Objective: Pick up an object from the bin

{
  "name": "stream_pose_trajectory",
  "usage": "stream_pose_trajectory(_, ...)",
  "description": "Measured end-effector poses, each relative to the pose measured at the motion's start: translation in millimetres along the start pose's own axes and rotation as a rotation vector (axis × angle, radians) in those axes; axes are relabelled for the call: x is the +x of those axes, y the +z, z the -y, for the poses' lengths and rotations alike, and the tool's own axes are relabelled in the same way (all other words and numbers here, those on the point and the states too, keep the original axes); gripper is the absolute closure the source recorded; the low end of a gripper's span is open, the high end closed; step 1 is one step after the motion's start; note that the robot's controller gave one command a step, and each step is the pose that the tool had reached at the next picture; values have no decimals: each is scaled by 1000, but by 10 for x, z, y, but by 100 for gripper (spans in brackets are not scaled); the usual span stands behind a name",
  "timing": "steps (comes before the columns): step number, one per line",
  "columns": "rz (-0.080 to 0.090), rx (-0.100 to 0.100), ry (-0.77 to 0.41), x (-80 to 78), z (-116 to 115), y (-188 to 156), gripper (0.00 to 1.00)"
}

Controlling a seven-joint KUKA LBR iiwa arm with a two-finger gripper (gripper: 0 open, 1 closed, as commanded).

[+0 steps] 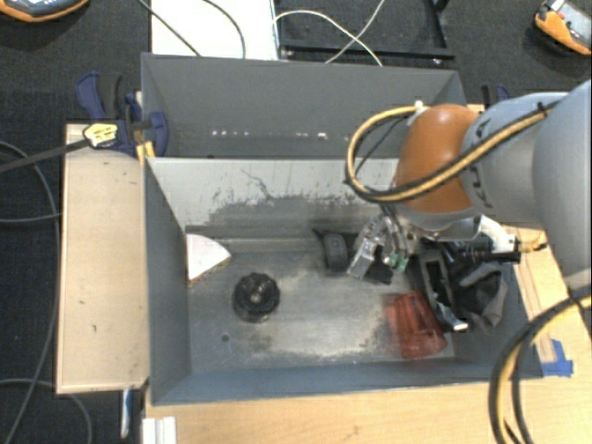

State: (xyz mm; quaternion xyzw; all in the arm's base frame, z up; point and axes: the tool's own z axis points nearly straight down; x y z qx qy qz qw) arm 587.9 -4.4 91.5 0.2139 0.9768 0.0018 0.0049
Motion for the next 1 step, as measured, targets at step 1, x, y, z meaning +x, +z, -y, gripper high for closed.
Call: stream_pose_trajectory(1, 2, -1, 0, -5, -2, -74, 100)
